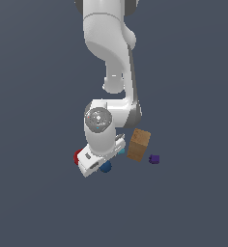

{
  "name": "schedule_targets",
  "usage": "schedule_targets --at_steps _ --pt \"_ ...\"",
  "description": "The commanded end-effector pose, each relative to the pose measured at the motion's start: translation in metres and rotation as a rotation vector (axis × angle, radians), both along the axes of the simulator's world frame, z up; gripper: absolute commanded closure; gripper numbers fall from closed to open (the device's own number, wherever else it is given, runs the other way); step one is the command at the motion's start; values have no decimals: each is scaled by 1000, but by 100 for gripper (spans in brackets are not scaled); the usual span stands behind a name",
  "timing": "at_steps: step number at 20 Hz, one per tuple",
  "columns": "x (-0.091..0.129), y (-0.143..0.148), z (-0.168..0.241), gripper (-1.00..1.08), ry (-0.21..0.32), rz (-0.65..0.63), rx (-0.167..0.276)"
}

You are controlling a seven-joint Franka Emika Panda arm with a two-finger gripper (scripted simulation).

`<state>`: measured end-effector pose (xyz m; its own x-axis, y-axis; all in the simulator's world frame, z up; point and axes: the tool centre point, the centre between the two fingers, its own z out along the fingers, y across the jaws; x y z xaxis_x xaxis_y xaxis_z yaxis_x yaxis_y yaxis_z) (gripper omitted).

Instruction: Pick up a designated object from a clutter of objects.

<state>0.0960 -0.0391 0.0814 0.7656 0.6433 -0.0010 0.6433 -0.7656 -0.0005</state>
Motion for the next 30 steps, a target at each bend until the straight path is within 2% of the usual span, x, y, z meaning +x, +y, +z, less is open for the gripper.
schedule_targets --at_steps 1,10,15,16,30 --pt "0 0 -3 -92 0 0 0" --pt "-1 0 -44 -92 -1 4 0" --pt "0 0 -50 -92 -1 4 0" --pt "0 0 -50 108 -1 4 0" --pt "-1 2 -47 108 -1 4 0"
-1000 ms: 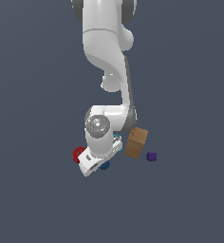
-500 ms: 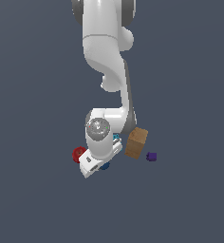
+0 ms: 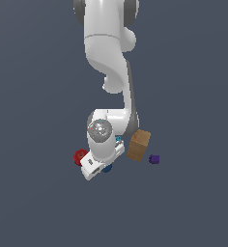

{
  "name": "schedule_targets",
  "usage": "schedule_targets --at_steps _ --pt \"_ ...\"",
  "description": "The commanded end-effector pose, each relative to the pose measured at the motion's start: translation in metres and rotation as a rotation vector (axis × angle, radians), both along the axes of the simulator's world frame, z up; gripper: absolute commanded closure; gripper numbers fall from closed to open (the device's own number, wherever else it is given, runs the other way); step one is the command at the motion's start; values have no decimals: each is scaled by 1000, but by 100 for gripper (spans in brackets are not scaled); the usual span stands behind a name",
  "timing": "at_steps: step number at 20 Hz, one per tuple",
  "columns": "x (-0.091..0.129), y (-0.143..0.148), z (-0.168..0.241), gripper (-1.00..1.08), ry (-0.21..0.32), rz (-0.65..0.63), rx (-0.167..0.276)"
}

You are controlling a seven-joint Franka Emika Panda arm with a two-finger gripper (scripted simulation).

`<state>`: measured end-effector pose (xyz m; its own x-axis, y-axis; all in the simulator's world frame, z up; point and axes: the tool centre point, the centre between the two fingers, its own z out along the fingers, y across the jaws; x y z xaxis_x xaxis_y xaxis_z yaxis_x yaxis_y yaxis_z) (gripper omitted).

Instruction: Pick up a designated object from a clutter of objects.

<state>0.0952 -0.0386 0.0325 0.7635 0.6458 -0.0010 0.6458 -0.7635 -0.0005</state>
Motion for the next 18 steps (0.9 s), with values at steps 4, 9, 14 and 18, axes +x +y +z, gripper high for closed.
schedule_targets --at_steps 4,9,14,18 --pt "-4 8 13 108 -1 0 0" --pt "-12 24 37 108 -1 1 0" --pt "-25 47 73 108 -1 1 -1" --pt "-38 72 111 108 -1 1 -2"
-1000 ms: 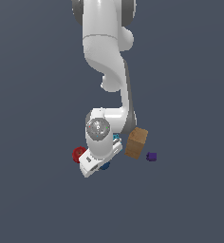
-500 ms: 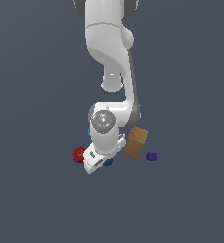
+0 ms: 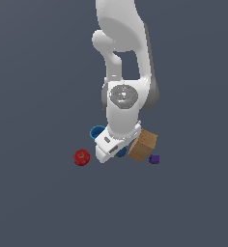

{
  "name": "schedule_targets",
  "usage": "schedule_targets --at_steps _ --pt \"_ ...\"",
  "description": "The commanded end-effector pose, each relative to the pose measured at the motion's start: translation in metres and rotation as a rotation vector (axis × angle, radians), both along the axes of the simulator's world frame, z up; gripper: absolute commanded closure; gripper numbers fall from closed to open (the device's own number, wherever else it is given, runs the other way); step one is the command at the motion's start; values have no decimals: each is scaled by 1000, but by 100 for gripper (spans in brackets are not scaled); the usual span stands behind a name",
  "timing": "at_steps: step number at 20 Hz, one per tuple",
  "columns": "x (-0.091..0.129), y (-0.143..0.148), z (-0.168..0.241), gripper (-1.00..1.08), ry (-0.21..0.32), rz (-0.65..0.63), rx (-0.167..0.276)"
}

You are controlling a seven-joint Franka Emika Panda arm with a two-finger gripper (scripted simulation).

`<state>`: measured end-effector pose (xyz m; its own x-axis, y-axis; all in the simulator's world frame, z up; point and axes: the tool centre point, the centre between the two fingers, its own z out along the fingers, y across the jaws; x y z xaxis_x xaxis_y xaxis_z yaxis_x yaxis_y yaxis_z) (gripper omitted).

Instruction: Pick up a designated object from a clutter of objects.

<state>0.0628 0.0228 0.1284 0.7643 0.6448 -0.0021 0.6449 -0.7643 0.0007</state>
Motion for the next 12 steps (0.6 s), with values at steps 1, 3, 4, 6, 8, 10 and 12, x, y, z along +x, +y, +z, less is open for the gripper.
schedule_targets --at_steps 1,3,4,6,8,10,12 --pt "-8 18 25 108 -1 2 0" --pt "-15 31 46 108 -1 2 0" --pt "-19 38 57 108 -1 2 0" --pt "-26 51 78 108 -1 3 -1" --pt "-32 65 99 108 -1 3 -1" --pt "-39 78 119 108 -1 3 -1" --pt "-45 92 140 108 -1 3 -1"
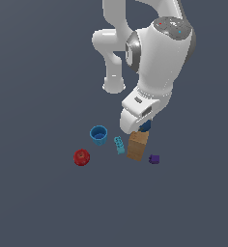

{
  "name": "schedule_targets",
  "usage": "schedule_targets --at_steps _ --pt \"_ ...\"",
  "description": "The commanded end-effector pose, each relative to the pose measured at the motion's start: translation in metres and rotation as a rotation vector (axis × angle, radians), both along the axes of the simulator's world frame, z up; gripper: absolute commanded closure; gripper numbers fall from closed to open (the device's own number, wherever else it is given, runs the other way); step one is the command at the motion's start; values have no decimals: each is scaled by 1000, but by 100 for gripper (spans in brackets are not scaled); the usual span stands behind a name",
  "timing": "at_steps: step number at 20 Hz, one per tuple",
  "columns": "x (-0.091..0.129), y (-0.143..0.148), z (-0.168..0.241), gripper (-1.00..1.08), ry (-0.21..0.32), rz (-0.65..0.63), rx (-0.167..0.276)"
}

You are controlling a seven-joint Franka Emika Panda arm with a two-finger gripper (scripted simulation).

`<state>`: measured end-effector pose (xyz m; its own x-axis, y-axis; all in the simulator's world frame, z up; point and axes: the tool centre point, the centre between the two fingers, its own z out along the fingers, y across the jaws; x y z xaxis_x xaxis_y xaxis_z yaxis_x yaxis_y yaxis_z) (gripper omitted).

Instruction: Pick up a designated object from a clutter of objects.

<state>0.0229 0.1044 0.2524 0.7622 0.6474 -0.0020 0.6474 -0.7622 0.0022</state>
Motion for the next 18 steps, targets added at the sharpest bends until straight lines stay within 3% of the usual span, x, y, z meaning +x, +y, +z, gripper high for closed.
schedule_targets --at_steps 1,10,18 --pt "-9 17 27 108 0 0 0" --pt "-31 68 105 108 0 0 1" --pt "-38 90 139 108 0 -1 3"
